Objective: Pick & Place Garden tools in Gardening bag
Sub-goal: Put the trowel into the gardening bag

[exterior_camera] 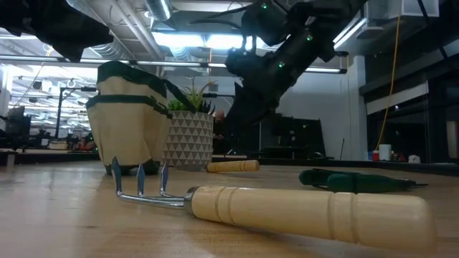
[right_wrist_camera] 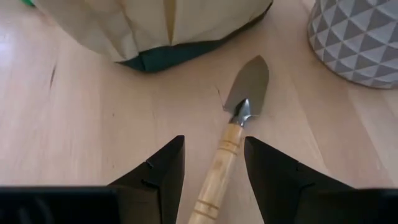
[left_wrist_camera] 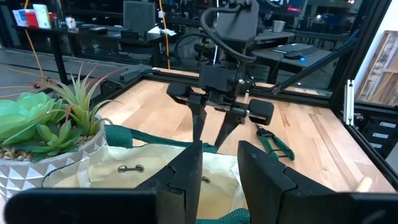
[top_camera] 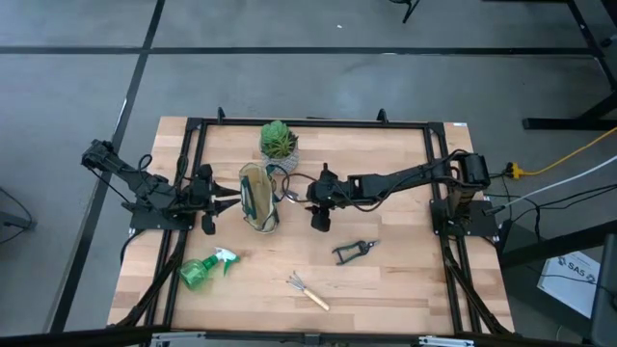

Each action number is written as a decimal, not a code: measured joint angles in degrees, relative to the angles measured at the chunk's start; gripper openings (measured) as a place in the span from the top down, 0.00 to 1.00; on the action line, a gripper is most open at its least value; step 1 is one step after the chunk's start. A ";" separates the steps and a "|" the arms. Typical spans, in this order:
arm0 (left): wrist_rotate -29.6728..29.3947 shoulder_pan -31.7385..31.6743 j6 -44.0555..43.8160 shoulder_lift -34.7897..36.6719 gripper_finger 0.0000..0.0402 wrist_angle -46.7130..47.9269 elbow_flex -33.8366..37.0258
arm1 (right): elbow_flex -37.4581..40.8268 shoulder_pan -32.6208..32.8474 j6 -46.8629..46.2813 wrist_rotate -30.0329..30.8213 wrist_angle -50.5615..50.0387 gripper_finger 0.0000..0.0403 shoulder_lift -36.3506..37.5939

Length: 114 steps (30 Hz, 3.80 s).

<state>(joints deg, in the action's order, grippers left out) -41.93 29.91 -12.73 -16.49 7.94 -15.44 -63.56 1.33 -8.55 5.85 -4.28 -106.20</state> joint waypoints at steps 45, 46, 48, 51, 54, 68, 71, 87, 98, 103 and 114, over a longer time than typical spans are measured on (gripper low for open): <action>0.00 -0.01 0.00 0.00 0.76 -0.01 -0.02 | 0.11 -1.46 -4.48 4.96 -6.19 0.84 -4.73; 0.00 0.00 0.00 0.00 0.76 0.02 -0.02 | 0.08 -1.74 -4.47 4.96 -7.35 0.84 -3.95; 0.00 0.00 0.00 0.02 0.76 -0.02 -0.02 | 0.08 -2.18 -4.45 5.11 -10.35 0.84 -2.58; -0.01 -0.02 0.00 0.02 0.76 -0.04 -0.02 | 0.10 -2.75 -4.25 5.11 -14.00 0.84 -0.23; 0.00 0.00 0.02 0.02 0.76 -0.03 -0.02 | 0.08 -3.13 -3.84 5.58 -16.53 0.84 1.87; 0.00 0.00 0.00 0.00 0.76 -0.01 -0.02 | 0.08 -3.31 -1.41 8.42 -22.44 0.84 10.40; 0.00 -0.01 0.00 0.02 0.76 -0.02 -0.02 | 0.08 -3.29 -1.08 10.78 -23.37 0.84 12.58; 0.00 -0.02 0.00 0.00 0.76 0.01 -0.02 | 0.03 -3.31 0.75 16.66 -25.18 0.84 16.42; 0.00 -0.01 0.00 0.00 0.76 -0.02 -0.02 | 0.03 -3.30 4.13 16.65 -19.07 0.84 16.42; 0.00 -0.02 0.00 0.00 0.76 0.00 -0.02 | 0.03 -2.68 5.37 16.63 -13.92 0.82 16.44; 0.00 -0.01 0.00 0.00 0.76 -0.02 -0.02 | 0.03 1.10 11.02 9.87 -1.04 0.81 16.44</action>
<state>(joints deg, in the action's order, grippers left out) -41.93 29.90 -12.73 -16.49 7.92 -15.46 -63.53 2.43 2.48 15.72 -5.33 -89.76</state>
